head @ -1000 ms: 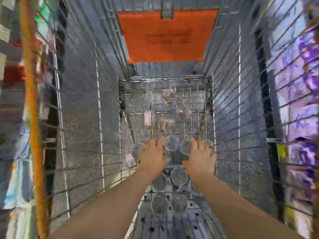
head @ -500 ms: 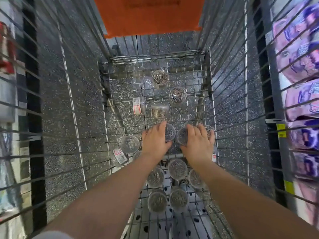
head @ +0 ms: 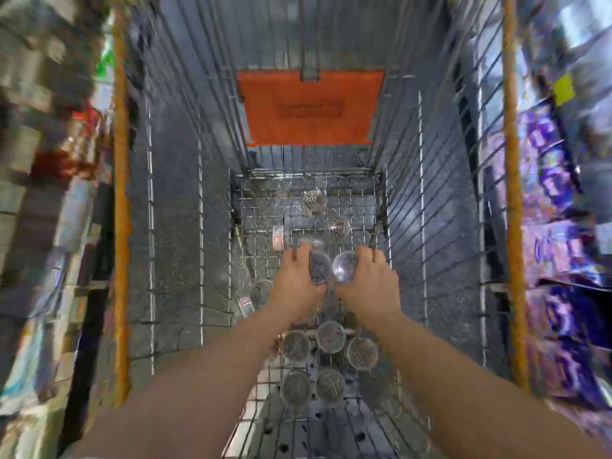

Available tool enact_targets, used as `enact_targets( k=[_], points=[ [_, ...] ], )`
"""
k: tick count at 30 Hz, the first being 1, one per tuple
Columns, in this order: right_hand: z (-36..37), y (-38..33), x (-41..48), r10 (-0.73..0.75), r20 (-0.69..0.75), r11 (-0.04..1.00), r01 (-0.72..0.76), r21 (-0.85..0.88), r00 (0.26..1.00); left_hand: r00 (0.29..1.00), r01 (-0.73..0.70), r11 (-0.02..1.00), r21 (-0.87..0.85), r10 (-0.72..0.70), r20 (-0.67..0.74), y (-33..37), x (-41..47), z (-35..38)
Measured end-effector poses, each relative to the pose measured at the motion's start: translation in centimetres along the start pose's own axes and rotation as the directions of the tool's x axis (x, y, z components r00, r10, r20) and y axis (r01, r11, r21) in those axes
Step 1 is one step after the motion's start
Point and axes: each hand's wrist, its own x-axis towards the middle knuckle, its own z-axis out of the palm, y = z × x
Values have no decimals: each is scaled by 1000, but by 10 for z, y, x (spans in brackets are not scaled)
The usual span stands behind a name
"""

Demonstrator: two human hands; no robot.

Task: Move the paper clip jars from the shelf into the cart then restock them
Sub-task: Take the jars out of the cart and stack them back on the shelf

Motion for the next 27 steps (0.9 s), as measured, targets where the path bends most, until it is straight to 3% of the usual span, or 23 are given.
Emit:
enact_targets(
  k=[4,7,12,19,27],
  points=[
    [-58,-21,-18,-54,-30,978,59,201,998,994,-55,998,13,56,-95,38,-18,-54],
    [-103,-37,-38,-142,-67,962,153,225,988,986,-22,999,36,28,-167,66,-45,-93],
    [-173,-59,-89,-330,-102,912,344,221,939,954,-97,995,7,95,-284,100,-109,-147],
    [-267,-78,-164,-560,-186,796,586,151,808,882,-191,982,10,176,-437,155,-202,-218],
    [-317,-129,-253,-771,-203,616,788,-1,603,739,-253,966,53,228,-634,164,-320,-275]
  ],
)
